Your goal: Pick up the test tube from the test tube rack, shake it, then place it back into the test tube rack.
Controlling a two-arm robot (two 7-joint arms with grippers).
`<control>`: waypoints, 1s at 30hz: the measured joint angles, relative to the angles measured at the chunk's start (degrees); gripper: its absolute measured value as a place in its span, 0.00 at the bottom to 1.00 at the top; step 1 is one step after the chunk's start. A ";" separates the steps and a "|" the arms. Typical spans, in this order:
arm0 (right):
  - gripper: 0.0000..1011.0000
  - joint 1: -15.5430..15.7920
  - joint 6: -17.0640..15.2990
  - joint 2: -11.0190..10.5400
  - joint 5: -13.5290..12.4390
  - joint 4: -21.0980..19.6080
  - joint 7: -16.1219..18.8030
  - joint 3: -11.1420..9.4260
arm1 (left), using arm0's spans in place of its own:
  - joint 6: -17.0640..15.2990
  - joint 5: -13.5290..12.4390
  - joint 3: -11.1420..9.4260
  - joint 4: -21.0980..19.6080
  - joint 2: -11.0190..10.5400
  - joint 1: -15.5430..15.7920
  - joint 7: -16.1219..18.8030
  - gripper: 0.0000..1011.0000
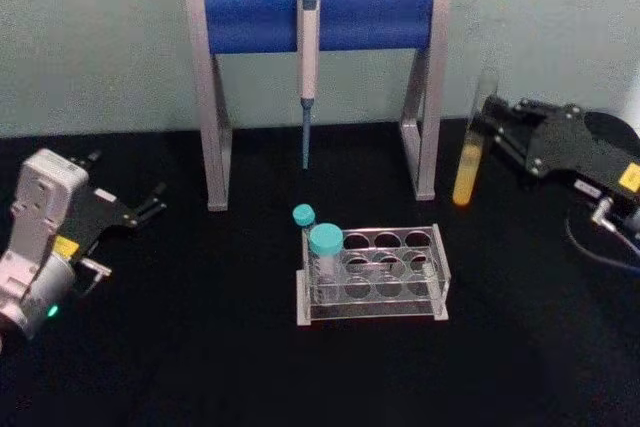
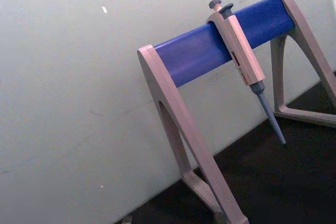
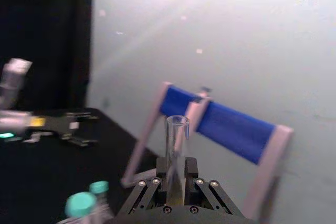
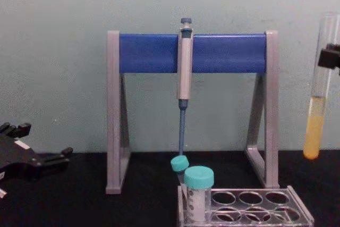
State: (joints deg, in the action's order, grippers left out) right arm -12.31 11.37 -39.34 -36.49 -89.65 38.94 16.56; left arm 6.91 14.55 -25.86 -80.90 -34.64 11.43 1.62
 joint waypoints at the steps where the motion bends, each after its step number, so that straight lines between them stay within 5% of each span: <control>1: 0.21 -0.33 0.04 0.83 1.47 0.23 -2.00 -0.14 | 0.00 0.00 0.00 0.00 0.00 0.00 0.00 0.99; 9: 0.21 -2.93 0.90 6.88 6.66 2.04 -8.72 0.15 | 0.00 0.00 0.00 0.00 0.00 0.01 0.00 0.99; 16: 0.21 -4.11 0.60 10.14 6.67 2.71 -8.48 0.81 | 0.00 0.00 0.00 0.00 0.00 0.00 0.00 0.99; 22: 0.21 -4.08 -0.77 10.67 2.82 2.21 -3.16 1.31 | 0.00 0.00 0.00 0.00 0.00 0.01 0.00 0.99; 30: 0.21 -3.02 -3.68 6.29 -4.67 0.94 6.49 1.99 | 0.00 0.00 0.00 0.00 0.00 0.00 0.00 0.99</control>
State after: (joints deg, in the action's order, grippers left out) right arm -15.34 7.69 -33.05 -41.16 -88.71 45.44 18.56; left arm 6.91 14.55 -25.86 -80.90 -34.64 11.43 1.62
